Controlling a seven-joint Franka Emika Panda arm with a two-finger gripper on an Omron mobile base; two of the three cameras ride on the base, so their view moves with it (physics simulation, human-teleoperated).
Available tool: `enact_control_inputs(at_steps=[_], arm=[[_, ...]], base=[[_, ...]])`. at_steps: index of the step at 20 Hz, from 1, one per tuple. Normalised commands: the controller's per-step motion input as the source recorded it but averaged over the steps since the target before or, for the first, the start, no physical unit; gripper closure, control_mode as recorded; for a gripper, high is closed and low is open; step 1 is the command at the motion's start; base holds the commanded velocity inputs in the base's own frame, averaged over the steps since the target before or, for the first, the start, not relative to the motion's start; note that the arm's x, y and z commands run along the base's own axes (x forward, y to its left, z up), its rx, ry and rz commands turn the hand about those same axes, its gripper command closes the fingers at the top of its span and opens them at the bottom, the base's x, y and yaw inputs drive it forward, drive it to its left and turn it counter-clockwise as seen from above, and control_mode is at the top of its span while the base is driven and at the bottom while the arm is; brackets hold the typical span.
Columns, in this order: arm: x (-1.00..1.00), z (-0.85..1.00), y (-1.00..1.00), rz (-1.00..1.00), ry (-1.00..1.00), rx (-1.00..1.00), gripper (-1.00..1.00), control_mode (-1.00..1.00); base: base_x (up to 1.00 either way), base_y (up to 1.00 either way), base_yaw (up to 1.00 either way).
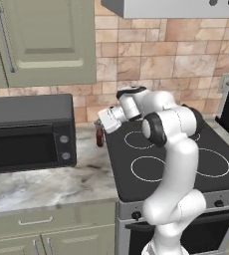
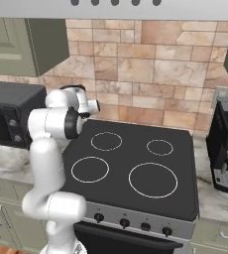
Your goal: Collect the turmeric, ketchup, and shaker from the cabinet and place them next to the stove.
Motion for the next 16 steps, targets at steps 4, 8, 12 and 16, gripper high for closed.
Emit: enact_control_inputs(at_steps=[4, 8, 12, 16], arm=[[0.33, -0.20, 0.02, 0.03, 0.00, 0.00, 1.00, -1.00], [0.32, -0.29, 0.14, 0.03, 0.00, 0.00, 1.00, -1.00], [0.19, -0.33, 0.21, 0.03, 0.00, 0.00, 1.00, -1.00], [0.16, -0.29, 0.16, 0.02, 0.00, 0.00, 1.00, -1.00]], base=[[0.00, 0.00, 0.00], [0.00, 0.00, 0.00], [0.00, 0.00, 0.00], [0.00, 0.00, 0.00]])
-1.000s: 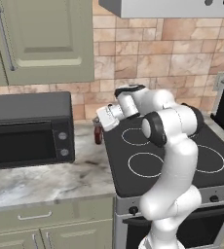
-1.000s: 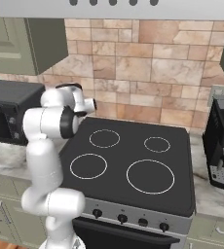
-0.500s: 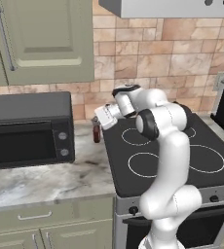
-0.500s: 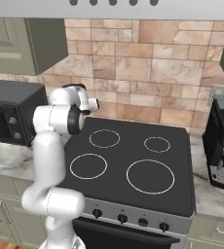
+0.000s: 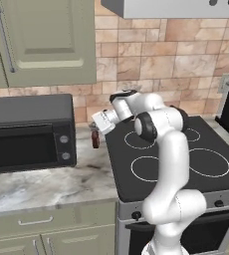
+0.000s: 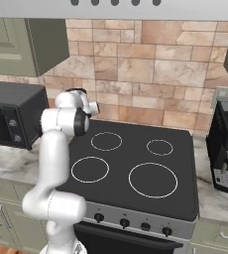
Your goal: Collect the turmeric, ketchup, and shaker from the cabinet and place them next to the stove.
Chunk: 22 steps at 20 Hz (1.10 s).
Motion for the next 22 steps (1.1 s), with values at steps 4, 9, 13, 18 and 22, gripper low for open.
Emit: enact_control_inputs(at_steps=[4, 9, 13, 18, 22], arm=[[0.05, -0.32, 0.05, 0.02, 0.00, 0.00, -1.00, -1.00], [0.00, -0.28, 0.00, 0.01, -0.01, 0.00, -1.00, -1.00], [-0.14, 0.00, -0.08, 0.01, -0.07, 0.00, -1.00, -1.00], [-0.16, 0.02, 0.00, 0.00, -0.02, 0.00, -1.00, -1.00], [-0.01, 0.35, 0.01, 0.00, 0.00, -0.03, -1.00, -1.00]], base=[[0.00, 0.00, 0.00], [0.00, 0.00, 0.00], [0.00, 0.00, 0.00], [0.00, 0.00, 0.00], [0.00, 0.00, 0.00]])
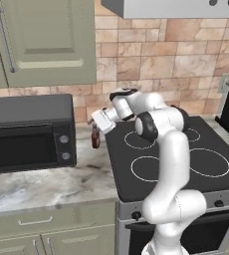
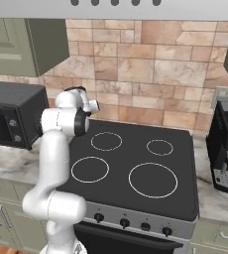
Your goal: Collect the turmeric, ketchup, and shaker from the cabinet and place them next to the stove.
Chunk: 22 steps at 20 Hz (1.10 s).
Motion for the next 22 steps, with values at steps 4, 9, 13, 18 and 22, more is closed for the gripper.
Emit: enact_control_inputs(at_steps=[4, 9, 13, 18, 22], arm=[[-0.06, 0.52, 0.00, 0.00, -0.02, -0.05, -1.00, -1.00], [-0.21, 0.59, -0.02, 0.00, -0.05, -0.04, -1.00, -1.00], [-0.48, 0.56, 0.00, 0.00, -0.05, -0.01, -1.00, -1.00], [-0.72, 0.45, 0.00, -0.05, -0.01, -0.01, -1.00, -1.00], [-0.77, 0.32, 0.05, -0.12, 0.00, -0.03, -1.00, -1.00]], base=[[0.00, 0.00, 0.00], [0.00, 0.00, 0.00], [0.00, 0.00, 0.00], [0.00, 0.00, 0.00], [0.00, 0.00, 0.00]])
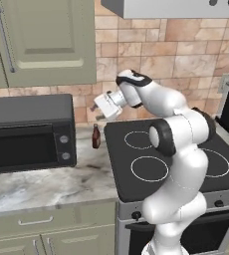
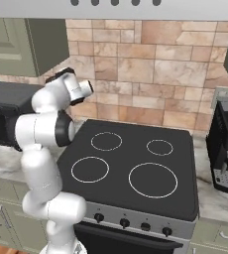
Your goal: Collect the turmeric, ketchup, and shaker from the cabinet and place them next to the stove.
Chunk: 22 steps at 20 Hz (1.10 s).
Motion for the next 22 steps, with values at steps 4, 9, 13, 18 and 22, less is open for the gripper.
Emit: enact_control_inputs(at_steps=[4, 9, 13, 18, 22], arm=[[-0.70, 0.13, 0.02, -0.14, 0.02, -0.04, -1.00, -1.00], [-0.63, 0.02, 0.01, -0.15, 0.06, -0.05, -1.00, -1.00], [-0.60, 0.03, 0.01, -0.16, 0.06, -0.08, -1.00, -1.00], [-0.64, 0.17, 0.00, -0.14, 0.03, -0.09, -1.00, -1.00], [-0.61, 0.31, 0.00, -0.16, 0.05, -0.08, -1.00, -1.00]], base=[[0.00, 0.00, 0.00], [0.00, 0.00, 0.00], [0.00, 0.00, 0.00], [0.00, 0.00, 0.00], [0.00, 0.00, 0.00]])
